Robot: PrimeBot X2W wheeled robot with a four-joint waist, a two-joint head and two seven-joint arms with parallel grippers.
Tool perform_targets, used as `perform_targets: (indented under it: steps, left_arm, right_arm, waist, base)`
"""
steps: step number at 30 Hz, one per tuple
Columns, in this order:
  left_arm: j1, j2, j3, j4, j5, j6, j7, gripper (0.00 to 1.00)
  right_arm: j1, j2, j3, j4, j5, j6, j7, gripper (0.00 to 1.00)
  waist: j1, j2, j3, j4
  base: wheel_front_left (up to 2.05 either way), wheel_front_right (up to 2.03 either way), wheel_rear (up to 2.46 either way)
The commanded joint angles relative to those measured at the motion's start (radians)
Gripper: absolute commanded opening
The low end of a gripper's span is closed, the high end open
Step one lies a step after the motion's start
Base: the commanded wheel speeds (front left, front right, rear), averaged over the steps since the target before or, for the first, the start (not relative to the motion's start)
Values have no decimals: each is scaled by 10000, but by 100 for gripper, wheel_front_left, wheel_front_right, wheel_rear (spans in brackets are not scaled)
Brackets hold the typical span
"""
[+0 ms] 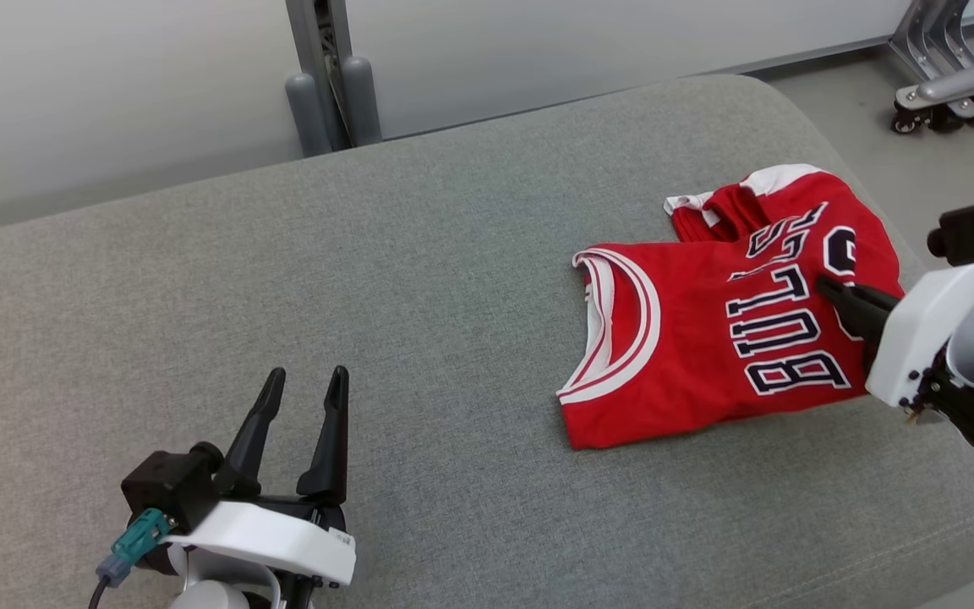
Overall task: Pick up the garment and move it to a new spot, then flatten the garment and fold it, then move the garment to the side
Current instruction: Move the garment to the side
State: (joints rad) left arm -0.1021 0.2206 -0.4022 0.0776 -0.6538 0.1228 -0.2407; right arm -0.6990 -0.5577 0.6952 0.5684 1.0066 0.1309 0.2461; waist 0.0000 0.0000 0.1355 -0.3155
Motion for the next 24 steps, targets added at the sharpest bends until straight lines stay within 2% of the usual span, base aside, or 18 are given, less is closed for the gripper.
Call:
perform_targets:
  steps: [1,14,24]
  left_arm:
    - [-231,105,21,-25,56,-17,5,100]
    - [-453,349,47,-124,122,41,159,100]
    - [-714,735,56,-648,315,240,539,100]
  right_arm:
    - [-266,102,-27,88,-179,-3,-68,0]
    - [-2007,594,-104,559,-822,-3,-6,0]
    - [-2960,155,-249,1210,-1037,-3,20,0]
  waist:
    - [0,0,170,-55]
    - [0,0,644,147]
    - [0,0,1398,100]
  base:
    - [0,0,0]
    - [0,0,0]
    - [0,0,0]
